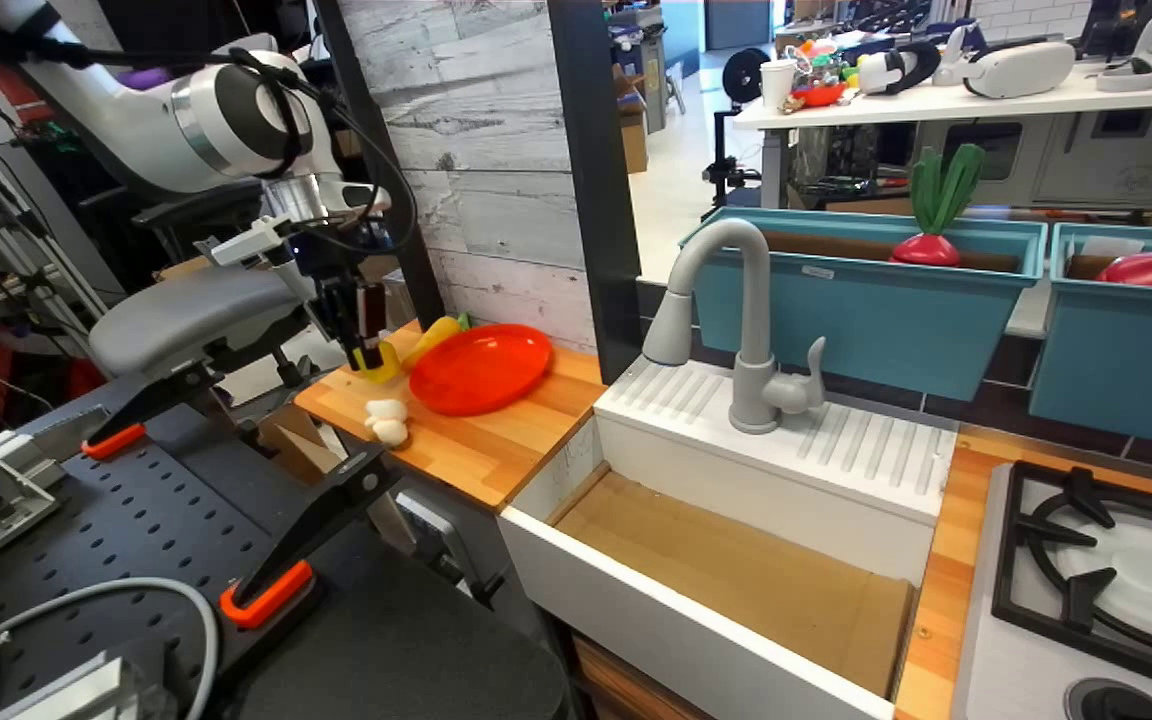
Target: Move the yellow block to the left
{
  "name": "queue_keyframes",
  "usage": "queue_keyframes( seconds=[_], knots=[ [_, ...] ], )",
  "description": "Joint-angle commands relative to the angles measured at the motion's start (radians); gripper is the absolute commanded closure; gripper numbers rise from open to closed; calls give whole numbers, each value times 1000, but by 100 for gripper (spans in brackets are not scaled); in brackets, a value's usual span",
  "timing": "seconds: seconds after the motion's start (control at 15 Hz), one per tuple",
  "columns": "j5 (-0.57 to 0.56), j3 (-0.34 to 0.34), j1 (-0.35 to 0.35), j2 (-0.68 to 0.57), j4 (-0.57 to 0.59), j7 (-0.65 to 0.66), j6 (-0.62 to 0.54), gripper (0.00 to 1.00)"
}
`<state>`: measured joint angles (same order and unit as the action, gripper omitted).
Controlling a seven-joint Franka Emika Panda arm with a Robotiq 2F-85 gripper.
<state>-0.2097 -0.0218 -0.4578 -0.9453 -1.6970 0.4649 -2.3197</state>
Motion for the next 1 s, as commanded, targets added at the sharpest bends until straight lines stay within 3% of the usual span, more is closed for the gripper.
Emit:
queue_keyframes(
  seconds=[0.0,0.13,0.2,0.27,0.67,0.93],
  knots=[
    [-3,-2,-8,-66,98,-18,79,92],
    [0,-1,-8,-85,122,-18,96,92],
    [5,1,-5,-92,133,-15,102,42],
    [2,-1,-7,-97,143,-13,107,42],
    [15,5,6,-83,167,-16,108,0],
    [25,26,15,6,93,-33,92,0]
  ],
)
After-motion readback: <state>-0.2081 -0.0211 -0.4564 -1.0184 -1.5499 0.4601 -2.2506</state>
